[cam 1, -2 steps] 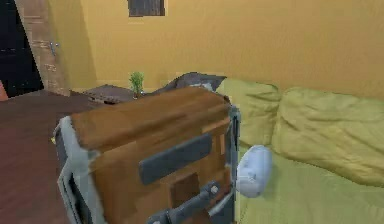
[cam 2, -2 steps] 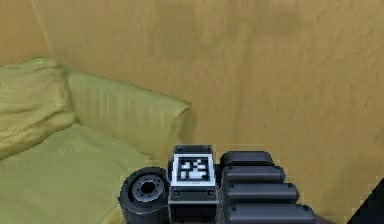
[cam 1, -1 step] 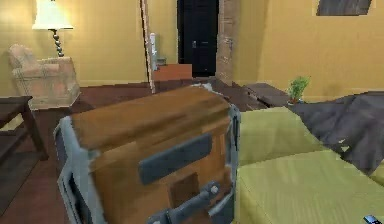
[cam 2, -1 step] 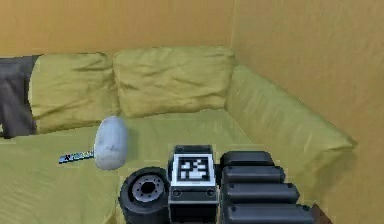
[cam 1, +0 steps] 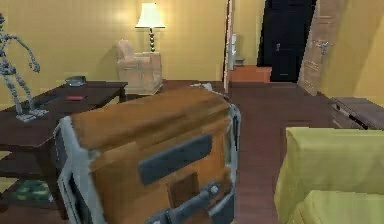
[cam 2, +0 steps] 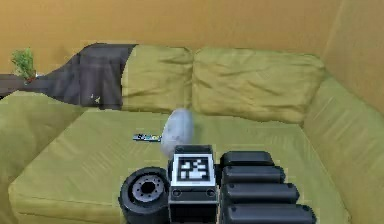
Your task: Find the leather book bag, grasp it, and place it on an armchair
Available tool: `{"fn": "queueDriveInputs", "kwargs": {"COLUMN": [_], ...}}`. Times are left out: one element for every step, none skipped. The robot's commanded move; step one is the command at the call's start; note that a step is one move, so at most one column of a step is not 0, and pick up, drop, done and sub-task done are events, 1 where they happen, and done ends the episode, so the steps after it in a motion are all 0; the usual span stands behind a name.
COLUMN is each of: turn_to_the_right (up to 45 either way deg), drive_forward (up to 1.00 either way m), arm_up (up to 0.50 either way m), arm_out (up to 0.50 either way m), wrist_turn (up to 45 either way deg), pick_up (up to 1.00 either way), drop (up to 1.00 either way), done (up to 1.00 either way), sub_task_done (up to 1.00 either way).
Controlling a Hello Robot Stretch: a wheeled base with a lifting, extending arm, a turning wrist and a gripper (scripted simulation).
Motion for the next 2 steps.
{"fn": "queueDriveInputs", "kwargs": {"turn_to_the_right": [0.0,0.0], "drive_forward": [1.00,1.00], "arm_up": [0.00,0.00], "arm_out": [0.00,0.00], "wrist_turn": [0.0,0.0], "pick_up": [0.00,0.00], "drop": [0.00,0.00], "done": [0.00,0.00], "sub_task_done": [0.00,0.00]}}
